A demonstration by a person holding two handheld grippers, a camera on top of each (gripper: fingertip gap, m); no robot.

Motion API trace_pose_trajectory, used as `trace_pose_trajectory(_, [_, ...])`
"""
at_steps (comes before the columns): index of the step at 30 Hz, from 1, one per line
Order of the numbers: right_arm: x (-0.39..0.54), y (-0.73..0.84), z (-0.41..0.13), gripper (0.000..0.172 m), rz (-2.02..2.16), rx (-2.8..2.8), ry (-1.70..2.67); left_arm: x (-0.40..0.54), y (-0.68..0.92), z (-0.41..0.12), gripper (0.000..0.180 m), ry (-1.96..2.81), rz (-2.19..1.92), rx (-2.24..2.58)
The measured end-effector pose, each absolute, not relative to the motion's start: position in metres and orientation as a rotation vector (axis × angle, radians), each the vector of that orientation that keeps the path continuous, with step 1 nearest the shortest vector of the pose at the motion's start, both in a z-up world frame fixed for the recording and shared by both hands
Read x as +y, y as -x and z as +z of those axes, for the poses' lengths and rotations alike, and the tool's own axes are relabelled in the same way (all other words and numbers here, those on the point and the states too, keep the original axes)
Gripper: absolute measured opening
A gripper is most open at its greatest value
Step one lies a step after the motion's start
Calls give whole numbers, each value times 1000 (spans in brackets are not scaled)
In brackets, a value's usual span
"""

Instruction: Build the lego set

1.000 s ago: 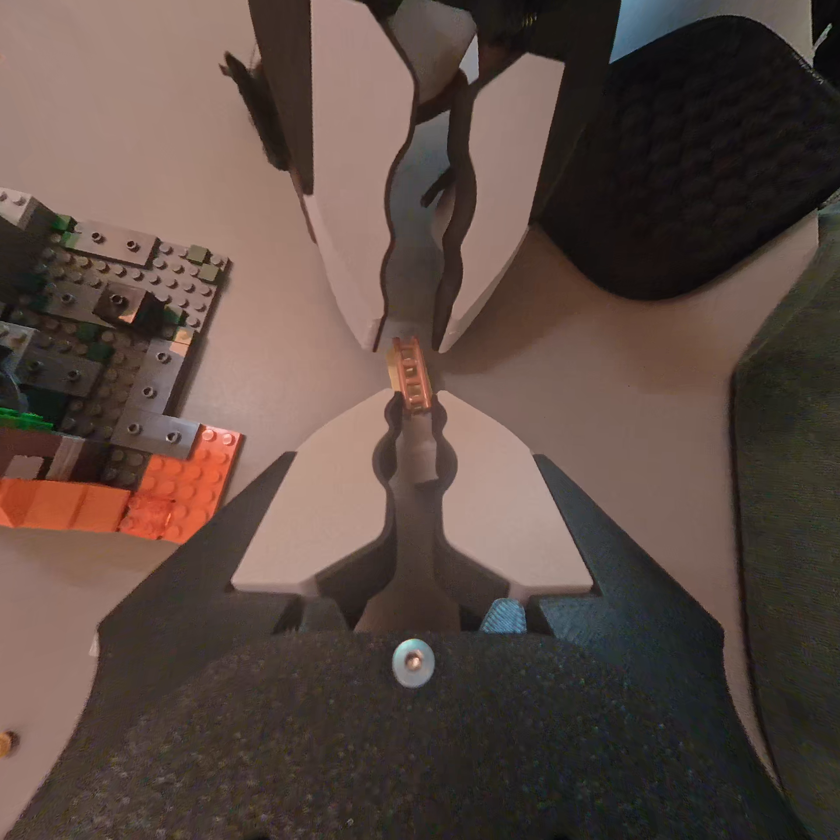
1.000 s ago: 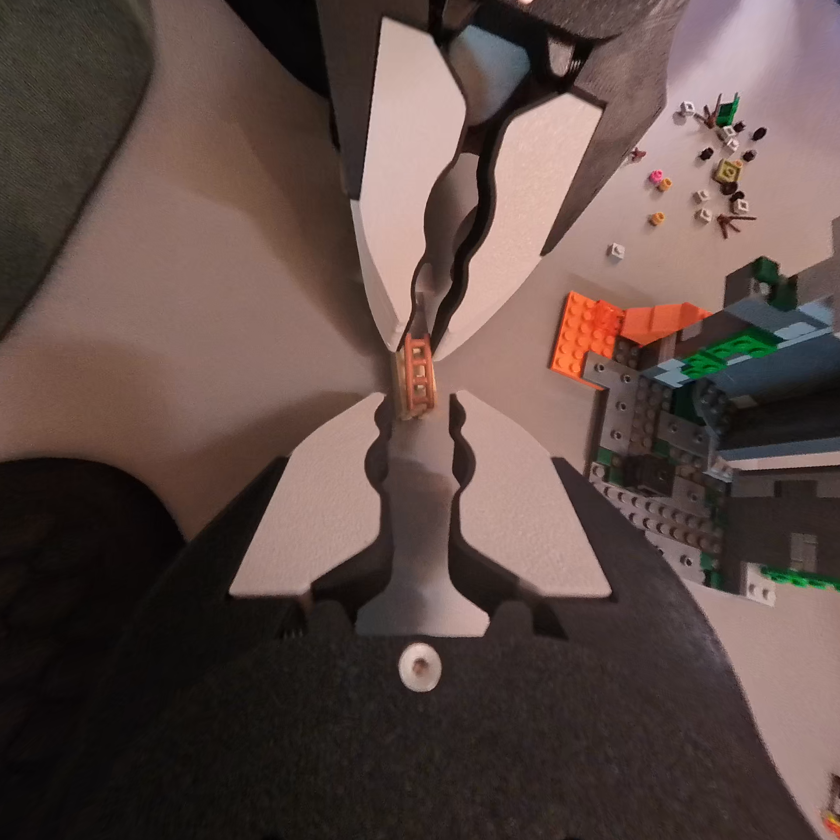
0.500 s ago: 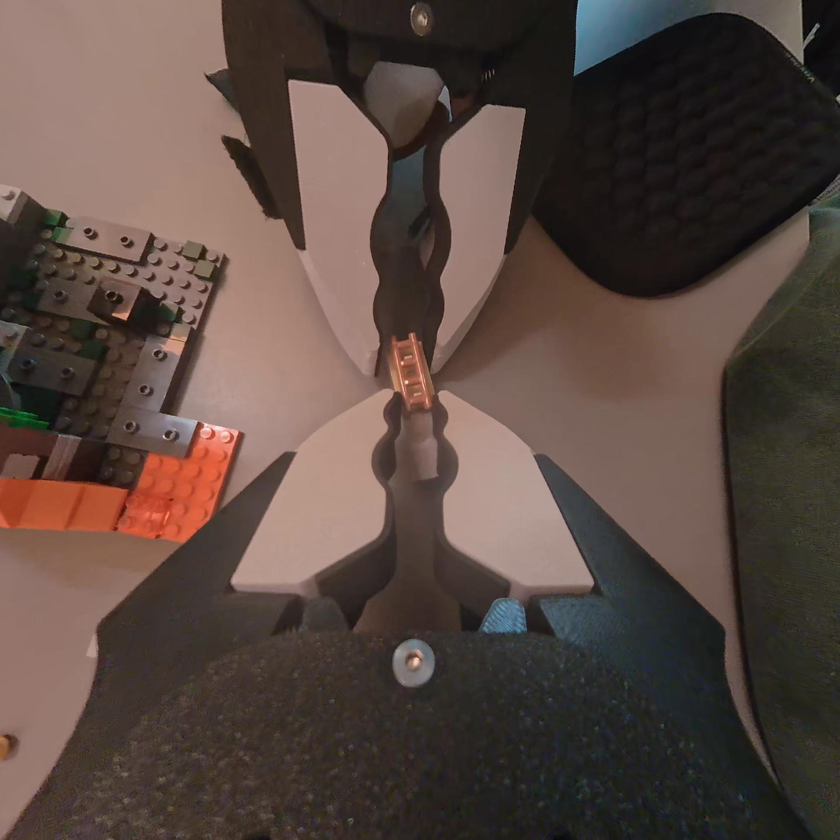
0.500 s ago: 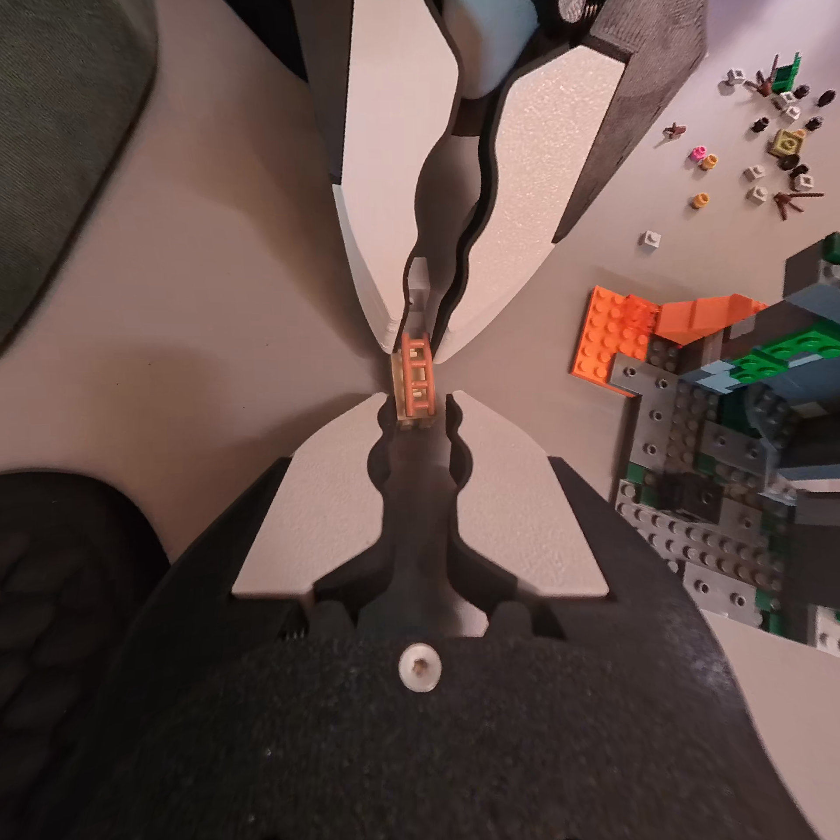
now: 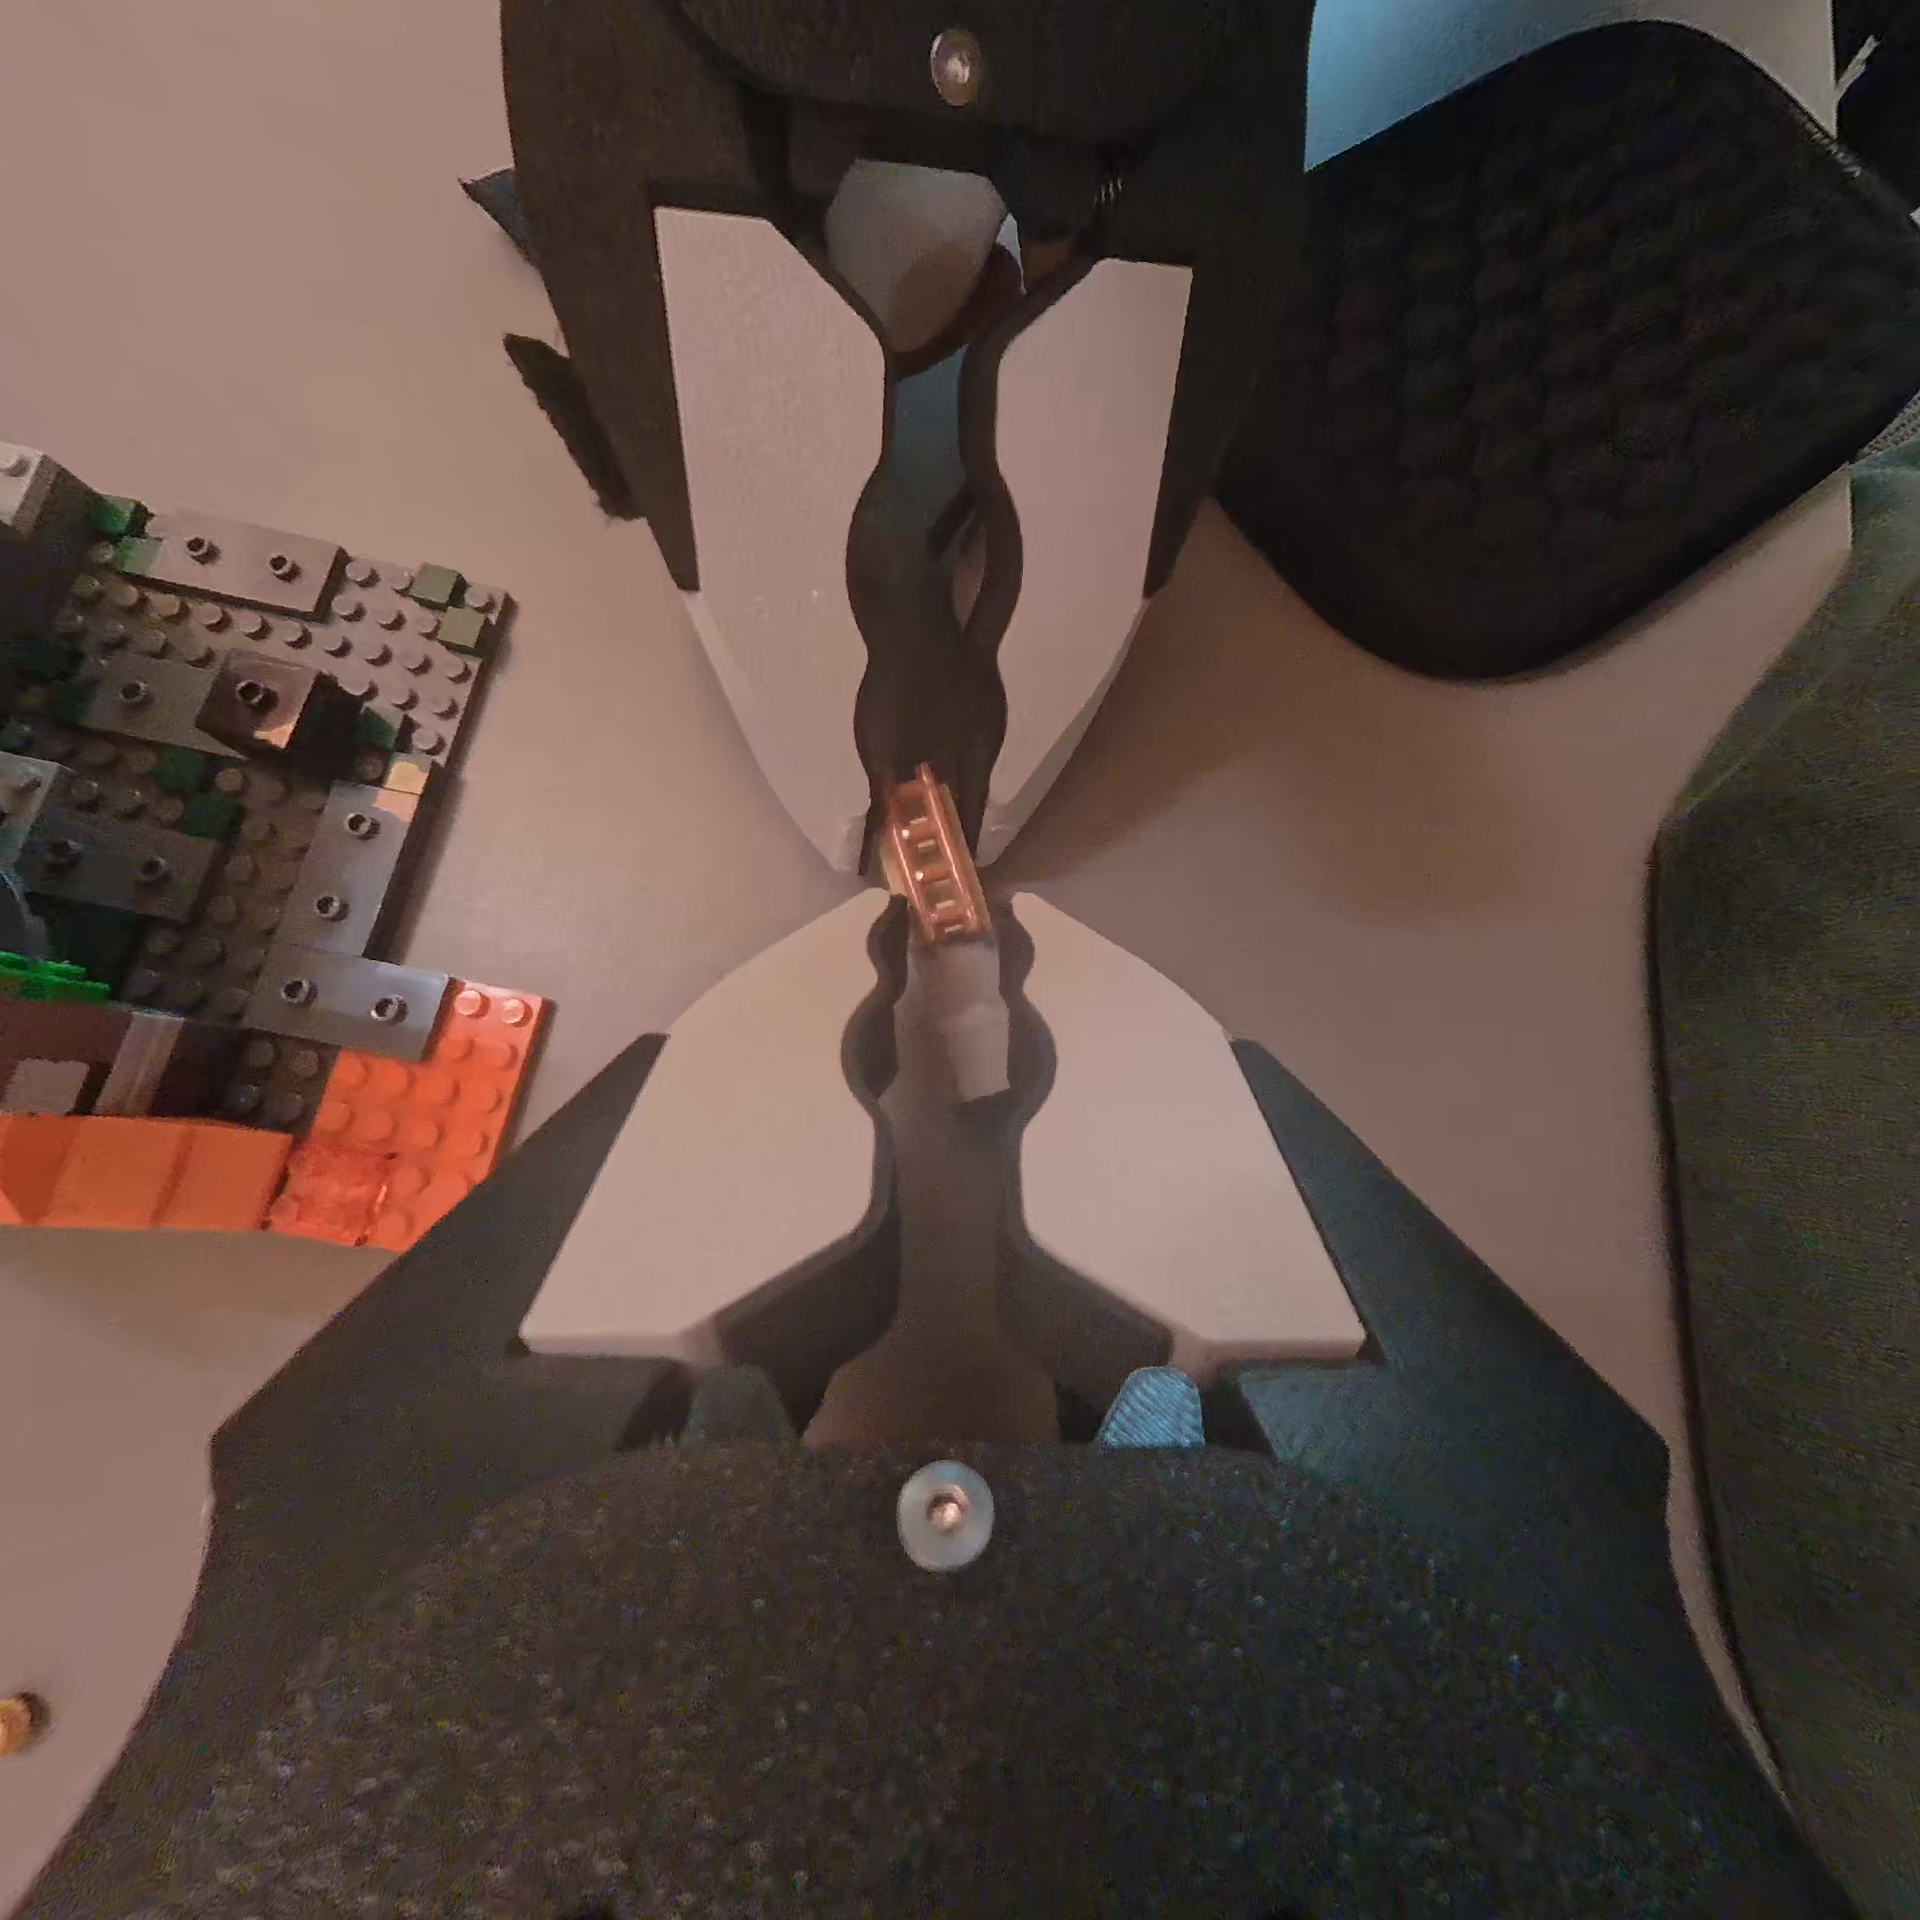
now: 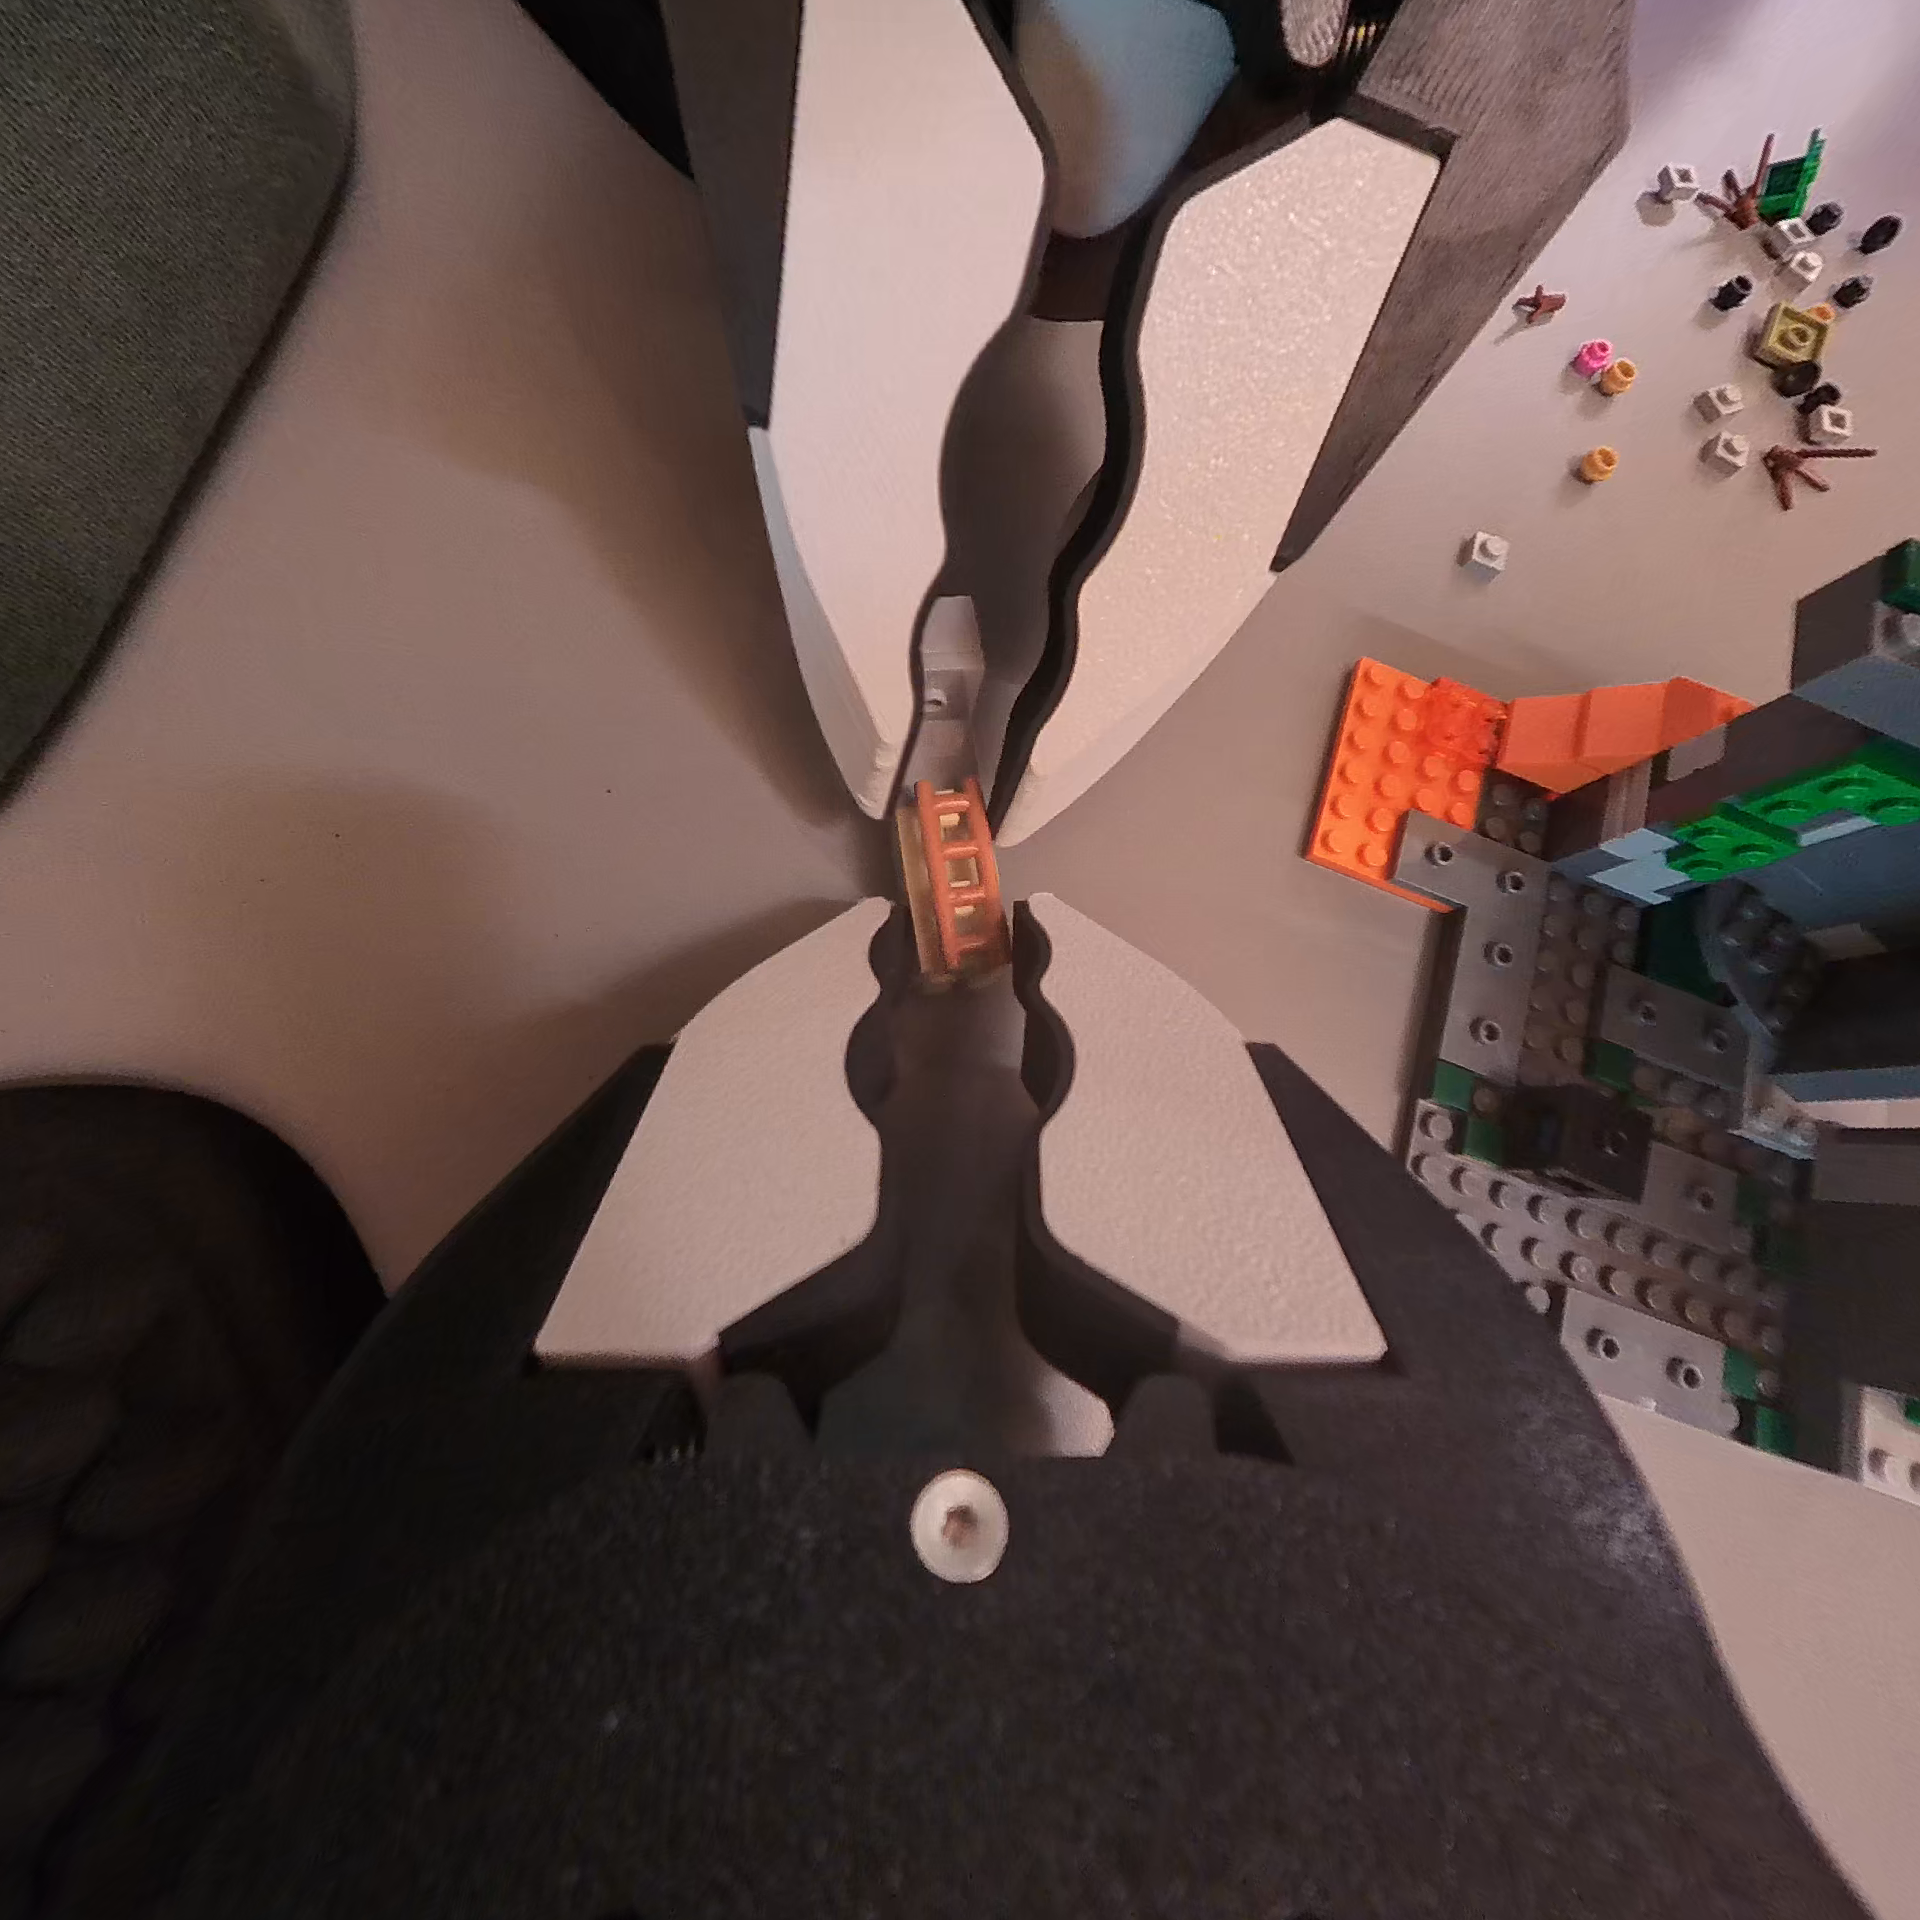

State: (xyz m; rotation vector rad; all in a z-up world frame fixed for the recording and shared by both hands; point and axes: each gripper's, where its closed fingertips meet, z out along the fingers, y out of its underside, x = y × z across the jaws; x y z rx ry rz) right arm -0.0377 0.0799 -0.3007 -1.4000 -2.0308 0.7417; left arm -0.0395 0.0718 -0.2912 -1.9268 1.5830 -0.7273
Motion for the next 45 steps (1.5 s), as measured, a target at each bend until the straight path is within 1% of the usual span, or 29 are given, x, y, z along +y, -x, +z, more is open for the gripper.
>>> trace_pose_trajectory(11, [79, 36, -300, 17, 752, -2033, 1409, 72, 44, -287, 20, 1920, -720, 1575])
trace_pose_trajectory(26, [77, 35, -301, 18, 752, -2024, 1428, 74, 41, -291, 15, 1927, -697, 1572])
trace_pose_trajectory(34, [78, 35, -301, 18, 751, -2020, 1426, 74, 41, -291, 16, 1926, -704, 1573])
trace_pose_trajectory(39, [79, 36, -301, 17, 747, -2009, 1426, 73, 46, -286, 22, 1916, -700, 1576])
trace_pose_trajectory(42, [79, 37, -300, 17, 767, -1987, 1436, 71, 55, -284, 29, 1914, -690, 1600])
trace_pose_trajectory(45, [80, 36, -298, 17, 798, -1956, 1451, 70, 58, -286, 31, 1917, -700, 1606])
